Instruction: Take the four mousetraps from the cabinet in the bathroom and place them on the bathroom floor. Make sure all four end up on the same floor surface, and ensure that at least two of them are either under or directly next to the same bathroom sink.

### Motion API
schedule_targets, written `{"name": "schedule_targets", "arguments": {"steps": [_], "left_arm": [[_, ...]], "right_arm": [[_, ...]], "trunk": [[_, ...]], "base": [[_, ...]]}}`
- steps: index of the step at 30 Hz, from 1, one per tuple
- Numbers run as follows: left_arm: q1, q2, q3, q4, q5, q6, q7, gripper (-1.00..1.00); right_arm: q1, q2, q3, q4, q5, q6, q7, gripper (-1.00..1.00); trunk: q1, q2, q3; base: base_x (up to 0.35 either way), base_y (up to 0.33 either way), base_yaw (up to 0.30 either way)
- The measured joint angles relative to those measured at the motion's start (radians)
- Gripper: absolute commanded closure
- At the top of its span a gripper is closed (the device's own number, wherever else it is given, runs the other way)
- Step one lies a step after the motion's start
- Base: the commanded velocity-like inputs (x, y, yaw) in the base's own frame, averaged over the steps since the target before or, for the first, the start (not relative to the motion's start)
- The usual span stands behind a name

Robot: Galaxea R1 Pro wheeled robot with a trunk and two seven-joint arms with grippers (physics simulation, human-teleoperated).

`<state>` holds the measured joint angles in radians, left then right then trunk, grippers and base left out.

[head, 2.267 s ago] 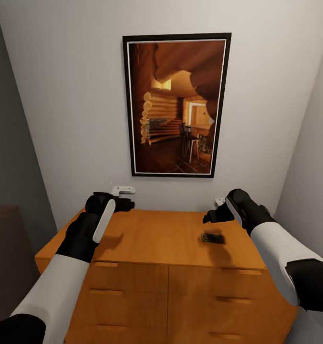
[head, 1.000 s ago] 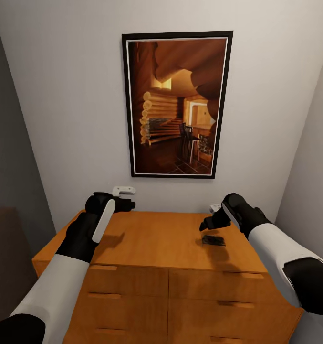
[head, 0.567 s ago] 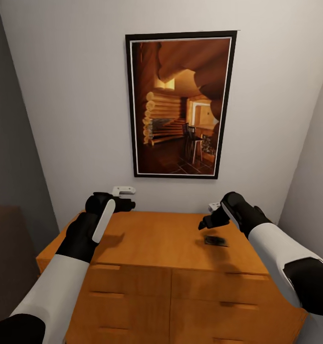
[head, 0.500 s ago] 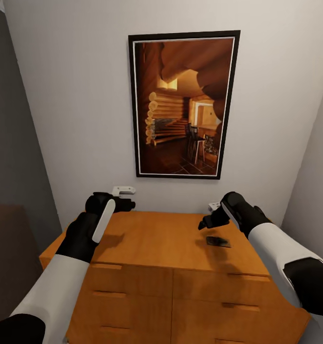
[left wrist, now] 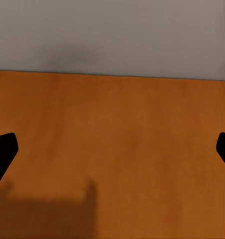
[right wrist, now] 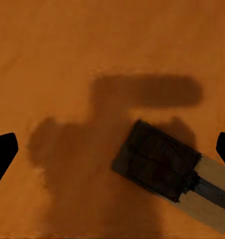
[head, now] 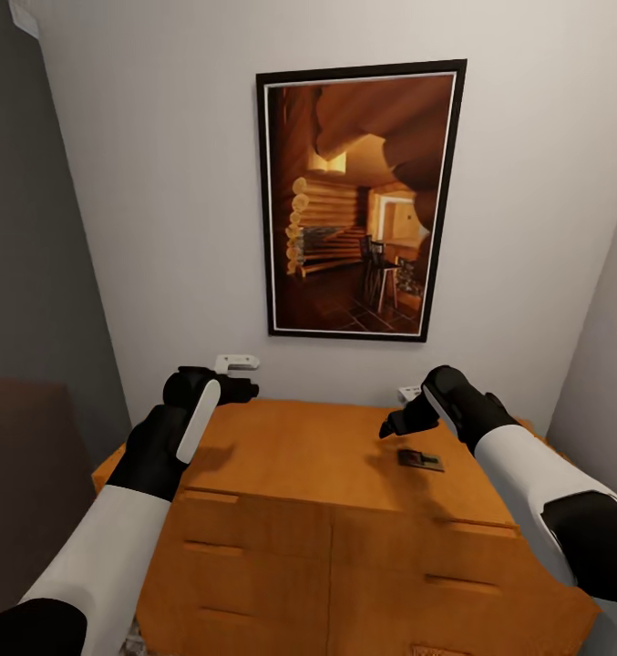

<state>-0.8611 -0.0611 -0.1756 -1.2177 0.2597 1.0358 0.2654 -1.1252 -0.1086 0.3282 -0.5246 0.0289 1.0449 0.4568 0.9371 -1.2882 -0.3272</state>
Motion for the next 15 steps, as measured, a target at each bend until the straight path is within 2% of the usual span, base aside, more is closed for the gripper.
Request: {"name": "schedule_targets", "arguments": {"steps": [10, 15], "left_arm": [[0.0, 0.0, 0.0, 0.0, -0.002, -0.001, 0.0, -1.0], [0.0, 0.0, 0.0, 0.0, -0.001, -0.002, 0.0, -1.0]], "right_arm": [[0.0, -0.003, 0.0, 0.001, 0.0, 0.0, 0.0, -1.0], [0.0, -0.008, -0.004, 0.001, -0.007, 0.0, 0.002, -1.0]], "trunk": [[0.0, 0.0, 0.0], [0.0, 0.0, 0.0]], "base": [[-0.165, -0.224, 0.001], [-0.073, -0.096, 0.0]]}}
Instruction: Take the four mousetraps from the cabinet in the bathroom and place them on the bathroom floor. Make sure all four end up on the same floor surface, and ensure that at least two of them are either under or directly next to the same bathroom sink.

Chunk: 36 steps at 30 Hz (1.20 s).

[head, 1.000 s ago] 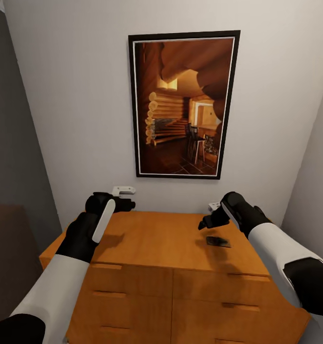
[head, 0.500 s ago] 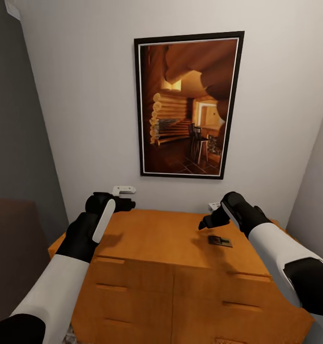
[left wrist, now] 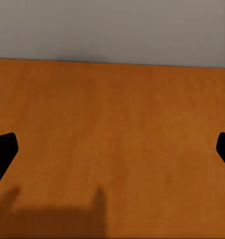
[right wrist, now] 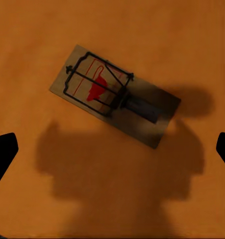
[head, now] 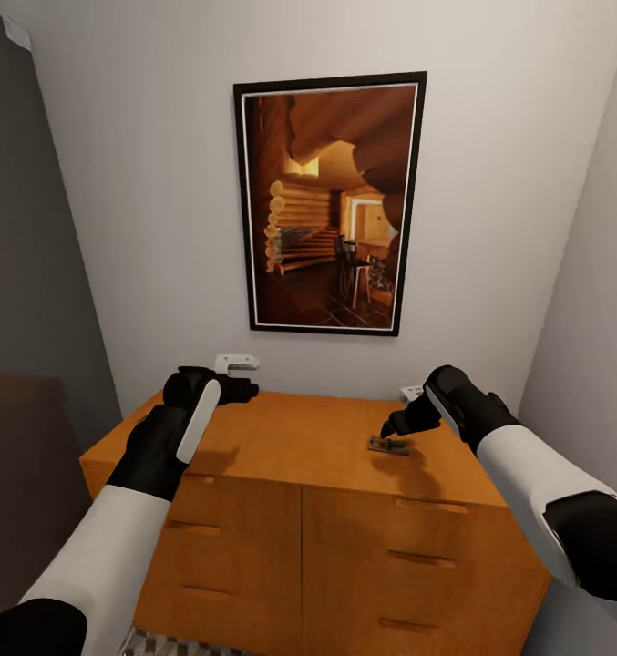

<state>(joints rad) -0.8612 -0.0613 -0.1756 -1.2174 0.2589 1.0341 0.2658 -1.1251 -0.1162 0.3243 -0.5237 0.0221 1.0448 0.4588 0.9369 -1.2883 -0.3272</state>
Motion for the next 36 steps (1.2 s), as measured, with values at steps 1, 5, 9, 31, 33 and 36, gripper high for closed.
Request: {"name": "schedule_targets", "arguments": {"steps": [1, 5, 9, 31, 33, 36], "left_arm": [[0.0, 0.0, 0.0, 0.0, 0.0, 0.0, 0.0, -1.0], [0.0, 0.0, 0.0, 0.0, 0.003, 0.0, 0.0, -1.0], [0.0, 0.0, -0.001, -0.001, 0.004, 0.0, 0.0, -1.0], [0.0, -0.002, -0.002, -0.002, 0.002, 0.0, 0.0, -1.0], [0.0, -0.002, -0.002, -0.002, 0.003, -0.001, 0.0, -1.0], [0.0, -0.002, -0.002, -0.002, 0.003, -0.001, 0.0, -1.0]], "right_arm": [[0.0, 0.0, 0.0, 0.0, -0.001, 0.0, 0.0, -1.0], [0.0, -0.001, -0.002, 0.008, -0.006, 0.0, 0.002, -1.0], [0.0, -0.001, -0.003, 0.011, -0.007, 0.0, 0.004, -1.0], [0.0, -0.001, -0.004, 0.013, -0.007, 0.0, 0.006, -1.0], [0.0, 0.0, -0.004, 0.013, -0.008, 0.0, 0.006, -1.0], [0.0, 0.0, -0.004, 0.014, -0.008, 0.0, 0.006, -1.0]], "trunk": [[0.0, 0.0, 0.0], [0.0, 0.0, 0.0], [0.0, 0.0, 0.0], [-0.001, 0.0, 0.0], [0.0, 0.0, 0.0], [0.0, 0.0, 0.0]], "base": [[-0.033, -0.044, 0.0], [-0.01, -0.013, 0.0], [0.009, -0.004, 0.0], [0.125, 0.0, 0.0], [0.15, 0.0, 0.0], [0.077, 0.0, 0.0]]}}
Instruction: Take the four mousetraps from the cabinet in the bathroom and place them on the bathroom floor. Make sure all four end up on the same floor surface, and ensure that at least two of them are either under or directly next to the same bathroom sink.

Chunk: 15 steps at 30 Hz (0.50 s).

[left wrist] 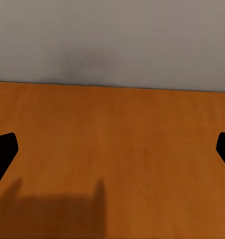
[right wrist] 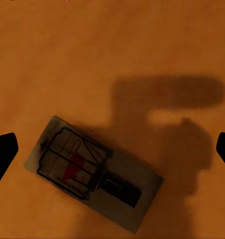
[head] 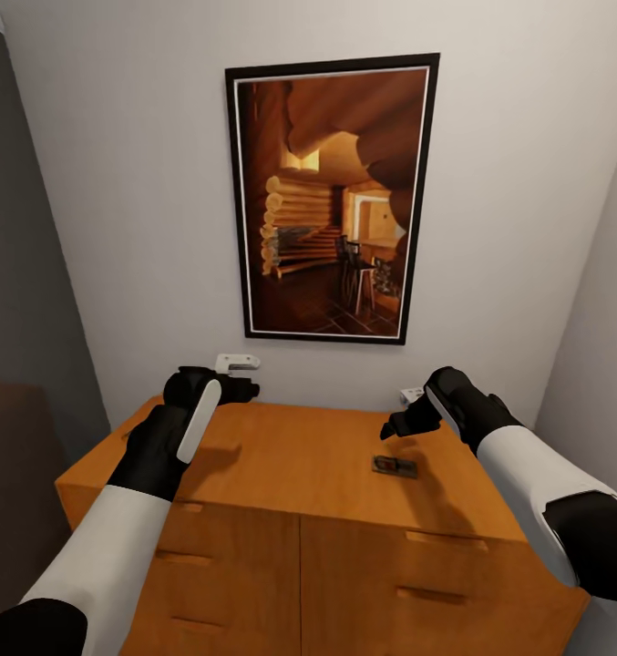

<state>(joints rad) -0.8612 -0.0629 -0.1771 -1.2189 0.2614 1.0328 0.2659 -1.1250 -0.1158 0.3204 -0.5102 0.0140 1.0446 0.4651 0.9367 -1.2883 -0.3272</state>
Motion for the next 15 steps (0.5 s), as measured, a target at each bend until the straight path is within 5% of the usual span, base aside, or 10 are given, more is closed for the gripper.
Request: {"name": "schedule_targets", "arguments": {"steps": [15], "left_arm": [[0.0, 0.0, 0.0, 0.0, -0.003, 0.0, 0.0, -1.0]], "right_arm": [[0.0, -0.001, 0.015, 0.003, -0.002, 0.0, 0.043, -1.0]], "trunk": [[0.0, 0.0, 0.0]], "base": [[0.012, 0.0, 0.0]]}}
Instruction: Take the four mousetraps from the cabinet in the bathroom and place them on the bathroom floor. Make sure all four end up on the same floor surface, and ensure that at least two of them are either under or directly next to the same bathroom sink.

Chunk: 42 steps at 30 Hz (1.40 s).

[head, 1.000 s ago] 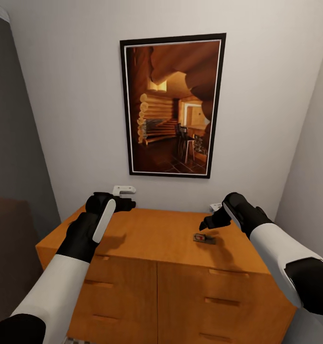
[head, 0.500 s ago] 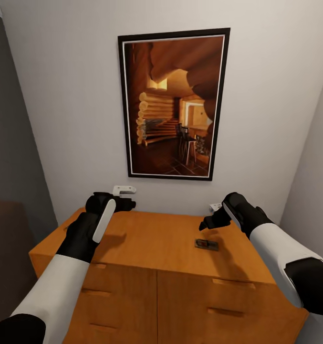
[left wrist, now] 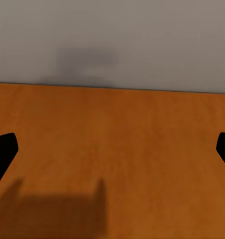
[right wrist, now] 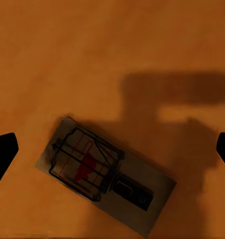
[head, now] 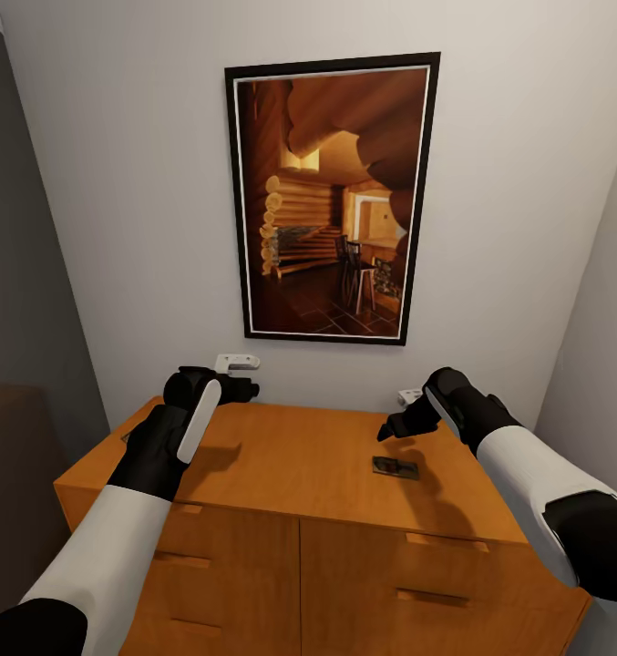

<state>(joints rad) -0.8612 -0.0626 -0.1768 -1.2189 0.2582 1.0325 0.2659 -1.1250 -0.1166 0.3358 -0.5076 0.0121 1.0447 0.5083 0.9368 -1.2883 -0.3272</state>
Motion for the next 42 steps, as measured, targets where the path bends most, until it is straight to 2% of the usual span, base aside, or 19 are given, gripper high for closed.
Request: {"name": "schedule_targets", "arguments": {"steps": [3, 6, 7, 8, 11, 15, 20, 28, 36, 42], "left_arm": [[0.0, 0.0, 0.001, 0.0, 0.0, 0.0, 0.0, -1.0], [0.0, 0.001, 0.001, 0.0, 0.0, 0.0, 0.0, -1.0], [0.0, 0.001, 0.001, 0.0, 0.0, 0.0, 0.0, -1.0], [0.0, 0.001, 0.001, 0.0, 0.0, 0.0, 0.0, -1.0], [0.0, 0.001, 0.001, 0.0, 0.0, 0.0, 0.0, -1.0], [0.0, 0.001, 0.001, 0.0, 0.0, 0.0, 0.0, -1.0], [0.0, 0.001, 0.001, 0.003, 0.001, 0.0, -0.001, -1.0], [0.0, 0.001, 0.001, 0.004, 0.002, 0.0, -0.001, -1.0], [0.0, 0.001, 0.0, 0.004, 0.003, 0.0, -0.001, -1.0], [0.0, 0.0, 0.0, 0.003, 0.004, 0.0, -0.002, -1.0]], "right_arm": [[0.0, -0.002, 0.032, 0.001, 0.0, 0.0, 0.051, -1.0], [0.0, -0.003, 0.082, 0.001, 0.001, 0.0, 0.105, -1.0], [0.0, -0.003, 0.102, 0.001, 0.001, 0.0, 0.125, -1.0], [0.0, -0.003, 0.143, 0.001, 0.002, 0.0, 0.166, -1.0], [0.0, -0.004, 0.211, 0.001, 0.009, 0.0, 0.241, -1.0], [0.0, -0.008, 0.251, 0.002, 0.016, 0.0, 0.284, -1.0], [0.0, -0.017, 0.27, 0.002, 0.021, 0.0, 0.302, -1.0], [0.0, -0.04, 0.271, 0.001, 0.024, 0.0, 0.303, -1.0], [0.0, -0.052, 0.267, 0.0, 0.075, 0.002, 0.3, -1.0], [0.0, -0.067, 0.263, -0.005, 0.09, 0.002, 0.3, -1.0]], "trunk": [[0.0, 0.0, 0.0], [0.0, 0.0, 0.0], [0.0, 0.0, 0.0], [0.0, 0.0, 0.0], [0.0, 0.0, 0.0], [0.0, 0.0, 0.0], [0.0, 0.0, 0.0], [0.0, 0.0, 0.0], [0.0, 0.0, 0.0], [0.0, 0.0, 0.0]], "base": [[0.0, 0.0, 0.0], [0.0, 0.0, 0.0], [0.0, 0.0, 0.0], [0.0, 0.0, 0.0], [0.0, 0.0, 0.0], [0.0, 0.0, 0.0], [0.0, 0.0, 0.0], [0.0, 0.0, 0.0], [0.0, 0.0, 0.0], [0.0, 0.0, 0.0]]}}
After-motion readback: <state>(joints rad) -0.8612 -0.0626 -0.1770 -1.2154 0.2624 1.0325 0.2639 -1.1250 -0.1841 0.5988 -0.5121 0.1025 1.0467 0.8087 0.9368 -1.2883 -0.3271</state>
